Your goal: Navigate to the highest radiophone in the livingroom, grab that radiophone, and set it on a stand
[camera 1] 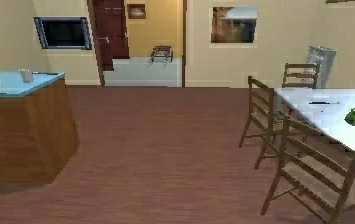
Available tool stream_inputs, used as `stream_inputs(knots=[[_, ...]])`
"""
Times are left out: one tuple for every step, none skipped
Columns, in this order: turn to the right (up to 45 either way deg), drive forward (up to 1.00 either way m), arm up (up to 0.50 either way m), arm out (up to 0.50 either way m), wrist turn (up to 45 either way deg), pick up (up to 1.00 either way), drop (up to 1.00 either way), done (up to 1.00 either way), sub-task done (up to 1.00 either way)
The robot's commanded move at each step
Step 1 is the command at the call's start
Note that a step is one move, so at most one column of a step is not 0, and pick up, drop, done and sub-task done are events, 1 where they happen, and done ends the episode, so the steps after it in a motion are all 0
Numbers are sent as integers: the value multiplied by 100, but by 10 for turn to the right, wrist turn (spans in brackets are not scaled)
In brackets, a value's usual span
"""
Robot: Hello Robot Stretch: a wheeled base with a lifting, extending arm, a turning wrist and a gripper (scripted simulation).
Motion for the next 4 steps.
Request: stream_inputs(knots=[[0,100,0,0,0,0,0,0,0],[-30,0,0,0,0,0,0,0,0],[0,100,0,0,0,0,0,0,0],[0,100,0,0,0,0,0,0,0]])
